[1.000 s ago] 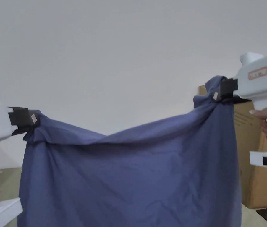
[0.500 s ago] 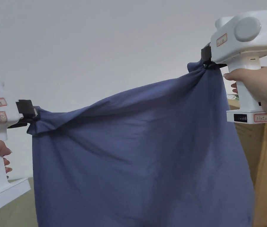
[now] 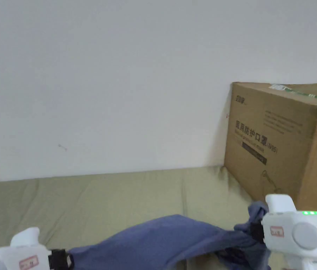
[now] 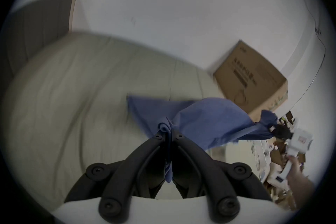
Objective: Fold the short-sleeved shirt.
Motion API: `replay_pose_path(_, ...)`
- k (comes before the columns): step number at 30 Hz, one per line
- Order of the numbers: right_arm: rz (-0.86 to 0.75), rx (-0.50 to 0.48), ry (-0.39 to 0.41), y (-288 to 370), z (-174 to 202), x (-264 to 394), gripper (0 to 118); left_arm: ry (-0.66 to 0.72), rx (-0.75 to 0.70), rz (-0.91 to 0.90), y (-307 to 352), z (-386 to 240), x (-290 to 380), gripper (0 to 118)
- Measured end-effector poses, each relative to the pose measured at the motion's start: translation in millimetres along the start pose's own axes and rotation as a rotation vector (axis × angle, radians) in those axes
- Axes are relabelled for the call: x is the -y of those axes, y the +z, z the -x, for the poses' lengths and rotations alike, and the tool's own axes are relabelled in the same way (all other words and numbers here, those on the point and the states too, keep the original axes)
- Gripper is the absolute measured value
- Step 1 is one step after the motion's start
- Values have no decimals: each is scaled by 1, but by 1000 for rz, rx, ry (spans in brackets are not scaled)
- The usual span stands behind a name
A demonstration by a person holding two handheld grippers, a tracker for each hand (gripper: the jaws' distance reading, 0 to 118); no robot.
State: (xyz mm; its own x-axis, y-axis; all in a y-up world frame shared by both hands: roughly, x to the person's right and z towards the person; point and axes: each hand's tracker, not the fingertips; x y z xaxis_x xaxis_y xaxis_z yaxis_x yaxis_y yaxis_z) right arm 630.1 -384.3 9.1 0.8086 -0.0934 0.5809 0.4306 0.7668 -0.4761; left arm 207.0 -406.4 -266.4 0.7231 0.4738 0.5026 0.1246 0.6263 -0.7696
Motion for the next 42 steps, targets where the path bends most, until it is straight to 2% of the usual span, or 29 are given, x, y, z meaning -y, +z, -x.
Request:
replay_pose_path(3, 37, -60, -59, 38, -15, 91, 5, 15, -12, 3, 32, 33, 68, 4)
replay_pose_path(6, 57, -95, -130, 104, -20, 148, 5, 7, -13, 11, 79, 46, 115, 4)
replay_pose_path(10, 12, -56, -155, 179, -20, 187, 5, -35, -23, -57, 154, 39, 149, 4)
replay_pose_path(13, -3, -54, -178, 212, -18, 196, 5, -28, -27, -91, 194, 31, 158, 4)
replay_pose_path(15, -1, -64, -195, 220, -16, 196, 5, -29, -30, -98, 206, 27, 156, 4)
replay_pose_path(20, 115, -44, -133, 191, -14, 195, 5, 16, -111, 38, 176, 27, 146, 5)
replay_pose_path(22, 134, -85, -168, 171, -16, 198, 5, 65, -69, 86, 154, 35, 148, 5)
replay_pose_path(24, 165, -73, -224, 155, -18, 202, 7, 96, -53, 84, 140, 40, 153, 11)
replay_pose_path(25, 177, -64, -246, 150, -19, 203, 23, 114, -62, 80, 130, 58, 154, 25)
replay_pose_path(26, 173, -80, -292, 154, -19, 203, 75, 146, -62, 63, 130, 60, 155, 67)
replay_pose_path(27, 163, -76, -333, 155, -20, 203, 105, 178, -38, 53, 130, 62, 156, 97)
replay_pose_path(28, 161, -82, -356, 157, -20, 202, 115, 201, -24, 53, 130, 64, 155, 107)
replay_pose_path(29, 138, -78, -374, 161, -19, 201, 115, 217, 3, 48, 132, 61, 158, 105)
replay_pose_path(31, 107, -73, -351, 167, -18, 194, 115, 189, 3, 13, 139, 53, 152, 105)
replay_pose_path(33, 62, -43, -271, 176, -7, 180, 115, 73, -34, -43, 159, 13, 146, 105)
replay_pose_path(35, -41, -53, -190, 195, 11, 164, 115, -55, -42, -146, 174, -11, 138, 105)
replay_pose_path(40, -486, -101, 38, 235, 59, 148, 115, -330, -43, -531, 208, -66, 140, 104)
replay_pose_path(41, -555, -115, 68, 239, 66, 148, 114, -362, -37, -583, 211, -73, 142, 101)
replay_pose_path(42, -605, -156, 79, 242, 71, 149, 113, -374, -25, -627, 214, -79, 145, 93)
